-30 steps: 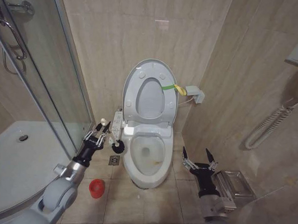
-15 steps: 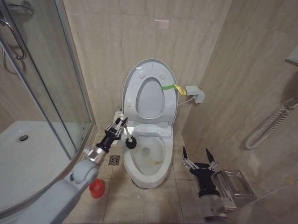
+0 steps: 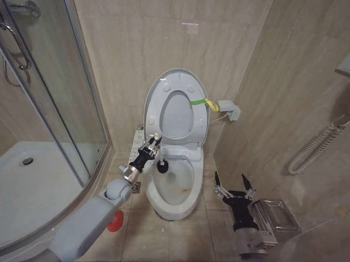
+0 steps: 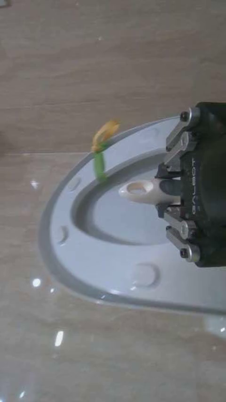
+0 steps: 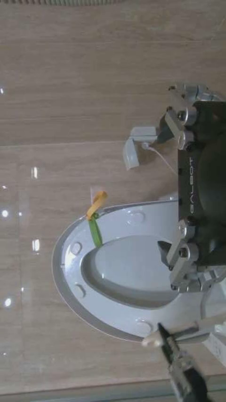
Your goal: Open the toilet lid, clean the toilet bowl with a toilet brush, close the toilet lid, and flush.
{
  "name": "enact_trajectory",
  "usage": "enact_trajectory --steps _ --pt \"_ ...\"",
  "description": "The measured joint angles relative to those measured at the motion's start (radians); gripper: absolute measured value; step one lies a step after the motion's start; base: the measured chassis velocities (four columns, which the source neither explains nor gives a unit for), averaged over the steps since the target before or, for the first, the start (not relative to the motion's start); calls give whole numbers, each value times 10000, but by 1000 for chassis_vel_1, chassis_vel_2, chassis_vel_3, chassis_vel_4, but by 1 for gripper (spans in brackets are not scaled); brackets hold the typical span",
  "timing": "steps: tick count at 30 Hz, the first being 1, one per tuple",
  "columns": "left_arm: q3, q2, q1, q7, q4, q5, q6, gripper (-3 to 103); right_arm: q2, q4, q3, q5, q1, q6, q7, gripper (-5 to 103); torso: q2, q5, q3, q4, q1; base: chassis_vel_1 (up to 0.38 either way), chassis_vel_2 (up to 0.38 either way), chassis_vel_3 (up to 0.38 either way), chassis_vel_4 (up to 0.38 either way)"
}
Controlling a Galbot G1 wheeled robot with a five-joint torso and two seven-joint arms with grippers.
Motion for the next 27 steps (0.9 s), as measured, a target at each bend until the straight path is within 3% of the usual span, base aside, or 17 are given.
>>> enact_trajectory --steps 11,27 --pt "693 -794 -122 252 1517 160 -232 25 0 0 0 0 0 0 -1 100 1 -1 -1 2 -1 0 0 0 0" --pt "860 -1093 13 763 3378 654 -726 25 0 0 0 0 0 0 0 100 2 -2 -1 3 -1 0 0 0 0"
